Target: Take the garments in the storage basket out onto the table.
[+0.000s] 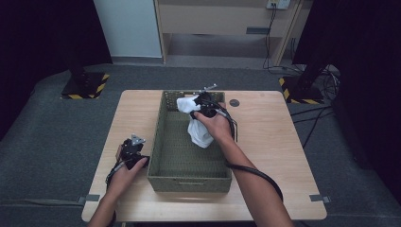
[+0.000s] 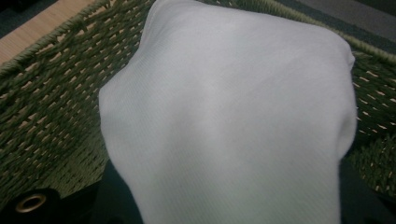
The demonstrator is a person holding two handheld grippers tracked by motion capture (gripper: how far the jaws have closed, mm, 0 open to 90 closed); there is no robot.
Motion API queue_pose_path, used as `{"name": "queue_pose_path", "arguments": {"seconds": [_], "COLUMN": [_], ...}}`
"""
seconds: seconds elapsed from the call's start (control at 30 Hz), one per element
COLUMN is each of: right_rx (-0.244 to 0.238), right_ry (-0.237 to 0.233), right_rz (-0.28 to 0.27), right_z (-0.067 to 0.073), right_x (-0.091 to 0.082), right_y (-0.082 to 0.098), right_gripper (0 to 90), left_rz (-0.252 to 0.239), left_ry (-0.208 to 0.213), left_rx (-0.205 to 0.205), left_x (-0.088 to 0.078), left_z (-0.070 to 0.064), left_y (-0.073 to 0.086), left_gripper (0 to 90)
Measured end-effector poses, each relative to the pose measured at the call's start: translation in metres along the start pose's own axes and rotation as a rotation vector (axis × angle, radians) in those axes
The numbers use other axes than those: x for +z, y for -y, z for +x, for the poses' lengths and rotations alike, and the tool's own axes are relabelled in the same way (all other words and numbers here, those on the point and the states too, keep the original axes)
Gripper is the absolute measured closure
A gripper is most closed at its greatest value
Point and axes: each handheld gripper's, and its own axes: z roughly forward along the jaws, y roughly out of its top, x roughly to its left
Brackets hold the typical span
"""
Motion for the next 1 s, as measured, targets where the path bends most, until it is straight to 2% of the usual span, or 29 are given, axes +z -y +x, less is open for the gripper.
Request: {"name": "queue_pose_path", "arguments": {"seconds": [0.3,0.63,1.0], "right_rx": [0.016,0.032,-0.003], "right_ry": [-0.015,0.006,0.019], "right_rz": [-0.045,-0.072,-0.092], "right_z": [-0.005,-0.019,-0.021], "right_x": [-0.023,-0.045,-0.067], "right_y": [-0.002,0.000,0.003], "right_gripper": [50.1,50.1,50.1], "left_rz": [0.002,0.000,0.000], "left_ry": [0.000,0.000,0.000], "left_rx": [0.003,0.001,0.000], "left_x": [0.000,0.000,0.000], "left_z": [0.000,0.000,0.000], "left_y": [0.000,0.000,0.000], "left_gripper": [0.0,0.0,0.0]}}
